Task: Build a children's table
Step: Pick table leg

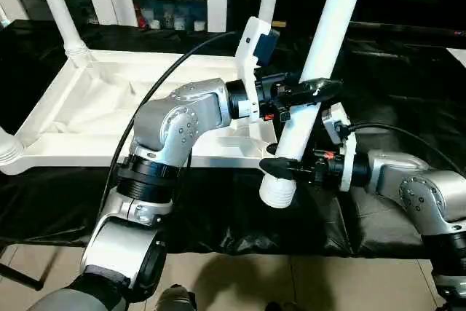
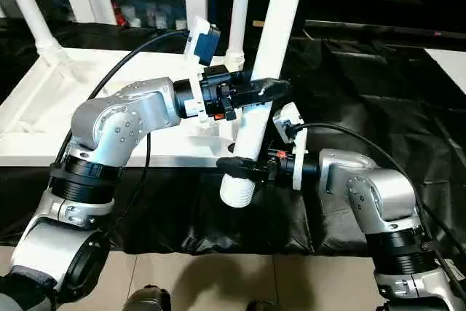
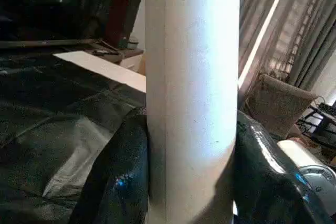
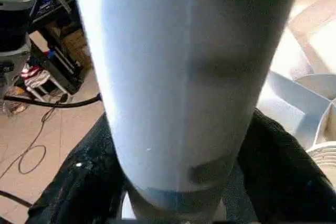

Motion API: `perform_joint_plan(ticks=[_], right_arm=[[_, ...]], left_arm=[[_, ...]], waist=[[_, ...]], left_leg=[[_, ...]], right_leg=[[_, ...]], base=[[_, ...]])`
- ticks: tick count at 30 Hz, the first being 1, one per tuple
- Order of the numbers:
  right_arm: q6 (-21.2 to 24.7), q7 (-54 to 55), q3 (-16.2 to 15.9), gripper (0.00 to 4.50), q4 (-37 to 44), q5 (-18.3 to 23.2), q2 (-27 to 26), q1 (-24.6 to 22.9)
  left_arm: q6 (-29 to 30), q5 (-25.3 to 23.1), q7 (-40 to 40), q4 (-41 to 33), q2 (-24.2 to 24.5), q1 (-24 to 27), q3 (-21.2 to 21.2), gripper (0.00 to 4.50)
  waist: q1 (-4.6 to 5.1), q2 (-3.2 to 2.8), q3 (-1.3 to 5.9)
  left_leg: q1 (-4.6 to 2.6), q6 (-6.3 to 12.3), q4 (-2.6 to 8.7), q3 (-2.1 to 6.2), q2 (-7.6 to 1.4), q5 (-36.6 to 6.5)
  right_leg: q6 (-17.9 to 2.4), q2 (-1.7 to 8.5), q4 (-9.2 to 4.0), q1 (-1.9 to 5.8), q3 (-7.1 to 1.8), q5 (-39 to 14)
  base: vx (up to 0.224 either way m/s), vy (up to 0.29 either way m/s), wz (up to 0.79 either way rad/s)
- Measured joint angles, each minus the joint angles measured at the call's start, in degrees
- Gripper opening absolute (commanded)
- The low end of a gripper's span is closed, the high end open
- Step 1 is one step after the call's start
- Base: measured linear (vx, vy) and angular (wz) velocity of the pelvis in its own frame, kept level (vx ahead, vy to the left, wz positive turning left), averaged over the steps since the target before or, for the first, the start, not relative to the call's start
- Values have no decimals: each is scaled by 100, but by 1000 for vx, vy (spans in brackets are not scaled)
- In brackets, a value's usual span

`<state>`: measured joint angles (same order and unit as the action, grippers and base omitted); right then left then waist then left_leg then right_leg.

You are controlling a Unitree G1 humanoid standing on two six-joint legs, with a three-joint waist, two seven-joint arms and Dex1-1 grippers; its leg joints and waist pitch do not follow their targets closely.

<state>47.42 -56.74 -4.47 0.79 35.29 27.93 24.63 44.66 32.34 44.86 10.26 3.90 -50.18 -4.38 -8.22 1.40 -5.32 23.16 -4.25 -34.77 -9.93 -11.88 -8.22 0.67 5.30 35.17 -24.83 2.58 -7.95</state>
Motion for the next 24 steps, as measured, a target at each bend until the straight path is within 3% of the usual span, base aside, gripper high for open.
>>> perform_joint_plan(ticks=[6,11,13,23,24], right_arm=[[12,-98,-48,302,0,9,6,0],[14,-105,-48,263,0,10,6,0],[14,-106,-48,225,0,10,6,0],[14,-117,-50,191,5,9,8,0],[13,-113,-48,190,5,9,8,0]], left_arm=[[-6,0,-9,32,-8,-4,11,179],[-8,0,-15,70,-11,-11,12,179],[-8,0,-15,70,-11,-11,12,179],[-14,-2,-100,90,-20,-11,30,179],[-14,5,-100,124,-38,-11,60,249]], waist=[[-1,0,0],[-2,0,0],[-2,-1,0],[-2,0,1],[-2,0,1]], left_leg=[[0,0,0,1,0,0],[0,0,0,1,0,0],[0,0,0,1,0,0],[0,0,-1,1,0,0],[0,0,-1,1,0,0]], right_leg=[[0,0,1,0,0,0],[0,0,1,0,0,1],[0,0,1,0,1,1],[0,0,2,0,1,1],[0,0,2,0,0,1]], base=[[0,0,0],[0,0,0],[0,0,0],[0,0,0],[0,0,0]])
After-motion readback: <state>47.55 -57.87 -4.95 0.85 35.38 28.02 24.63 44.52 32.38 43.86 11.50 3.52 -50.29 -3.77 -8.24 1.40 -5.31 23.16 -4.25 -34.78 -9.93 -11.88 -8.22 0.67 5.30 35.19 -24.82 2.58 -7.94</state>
